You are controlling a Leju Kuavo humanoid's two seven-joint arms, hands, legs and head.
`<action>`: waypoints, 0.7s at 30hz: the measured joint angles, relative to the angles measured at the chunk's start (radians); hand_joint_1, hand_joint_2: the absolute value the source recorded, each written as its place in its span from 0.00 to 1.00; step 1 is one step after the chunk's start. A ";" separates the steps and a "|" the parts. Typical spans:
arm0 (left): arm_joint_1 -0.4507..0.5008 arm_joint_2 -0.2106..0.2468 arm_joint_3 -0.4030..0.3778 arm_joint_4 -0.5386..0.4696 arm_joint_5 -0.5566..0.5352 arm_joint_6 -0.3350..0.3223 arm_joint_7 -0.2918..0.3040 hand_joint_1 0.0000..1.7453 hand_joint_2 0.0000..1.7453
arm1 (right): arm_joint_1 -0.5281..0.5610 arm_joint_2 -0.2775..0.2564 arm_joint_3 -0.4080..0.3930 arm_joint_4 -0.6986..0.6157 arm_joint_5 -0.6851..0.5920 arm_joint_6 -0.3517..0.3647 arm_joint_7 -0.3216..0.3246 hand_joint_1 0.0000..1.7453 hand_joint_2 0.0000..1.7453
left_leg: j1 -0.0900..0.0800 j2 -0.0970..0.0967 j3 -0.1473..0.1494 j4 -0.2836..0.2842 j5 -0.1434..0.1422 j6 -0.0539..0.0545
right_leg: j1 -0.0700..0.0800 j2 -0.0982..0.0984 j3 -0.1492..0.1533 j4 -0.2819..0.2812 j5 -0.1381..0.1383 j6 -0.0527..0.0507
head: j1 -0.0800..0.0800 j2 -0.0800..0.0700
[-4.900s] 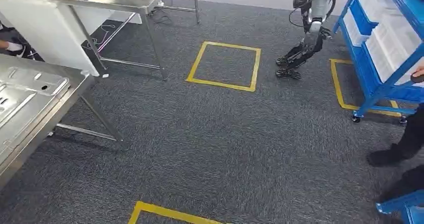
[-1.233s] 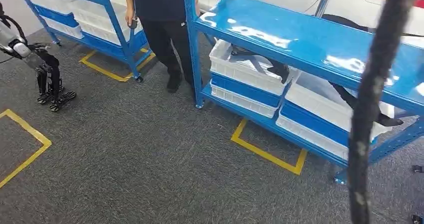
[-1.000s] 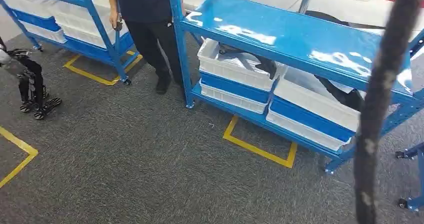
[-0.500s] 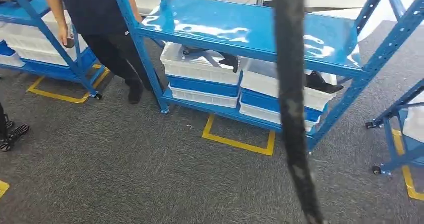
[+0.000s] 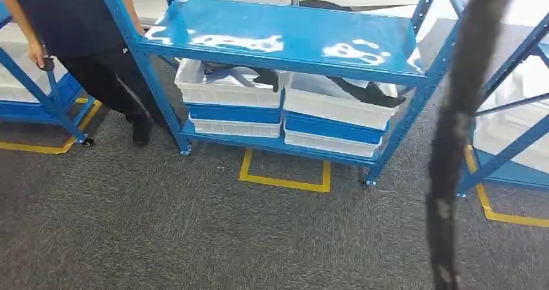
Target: Take the parts from the cabinet and place them on the table.
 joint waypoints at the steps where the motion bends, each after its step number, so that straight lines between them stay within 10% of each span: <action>1: 0.001 0.000 0.002 0.000 0.011 0.000 0.000 0.00 0.00 | 0.001 0.000 0.003 0.000 0.004 0.000 0.005 0.00 0.00 | 0.001 0.012 0.001 0.000 -0.001 -0.001 | -0.003 -0.005 0.039 -0.067 0.040 0.002 | 0.000 0.000; 3: 0.001 0.000 0.008 0.000 0.035 0.000 -0.003 0.00 0.00 | 0.000 0.000 0.012 0.000 0.008 -0.001 0.009 0.00 0.00 | 0.003 0.031 0.006 0.002 -0.004 -0.009 | -0.006 -0.045 0.143 -0.255 0.119 0.004 | 0.001 0.000; 4: 0.001 0.003 0.013 0.000 0.044 -0.001 -0.004 0.00 0.00 | -0.002 0.004 0.018 -0.001 0.009 -0.001 0.009 0.00 0.00 | -0.005 0.039 0.009 0.004 -0.007 -0.018 | -0.003 -0.100 0.174 -0.319 0.115 0.005 | 0.001 0.000; 9: 0.000 0.009 0.027 0.001 0.036 -0.001 -0.014 0.00 0.00 | -0.004 0.016 0.037 -0.001 0.016 -0.003 0.003 0.00 0.00 | -0.003 0.070 0.014 0.008 -0.019 -0.047 | 0.001 -0.041 0.165 -0.324 0.126 -0.040 | -0.003 0.000; 11: 0.000 0.011 0.029 0.001 0.031 0.000 -0.015 0.00 0.00 | -0.005 0.018 0.044 -0.001 0.016 -0.005 0.002 0.00 0.00 | 0.002 -0.013 -0.032 0.124 -0.101 -0.055 | 0.001 -0.024 0.159 -0.323 0.132 -0.052 | -0.006 0.000; 14: 0.008 0.011 0.029 0.001 0.027 0.000 -0.015 0.00 0.00 | -0.007 0.023 0.049 0.000 0.011 -0.007 -0.014 0.00 0.00 | 0.001 -0.037 -0.137 0.352 -0.187 -0.055 | 0.006 0.019 0.153 -0.323 0.136 -0.059 | -0.007 0.000; 17: 0.010 0.011 0.029 0.002 0.010 0.009 -0.014 0.00 0.00 | -0.003 0.022 0.050 0.000 -0.006 -0.007 -0.033 0.00 0.00 | -0.002 -0.049 -0.079 0.210 -0.085 -0.037 | 0.008 0.065 0.155 -0.323 0.139 -0.057 | -0.007 0.000; 19: 0.006 0.011 0.029 0.002 -0.007 0.015 -0.013 0.00 0.00 | -0.005 0.024 0.050 -0.001 -0.020 -0.007 -0.039 0.00 0.00 | -0.003 -0.113 -0.001 0.033 -0.015 -0.020 | 0.008 0.083 0.155 -0.323 0.141 -0.053 | -0.007 0.000; 21: -0.002 0.011 0.029 0.002 -0.026 0.020 -0.008 0.00 0.00 | -0.005 0.023 0.050 0.000 -0.032 -0.007 -0.039 0.00 0.00 | -0.007 -0.102 0.003 0.013 -0.014 -0.026 | 0.015 0.103 0.146 -0.318 0.143 -0.047 | -0.007 0.000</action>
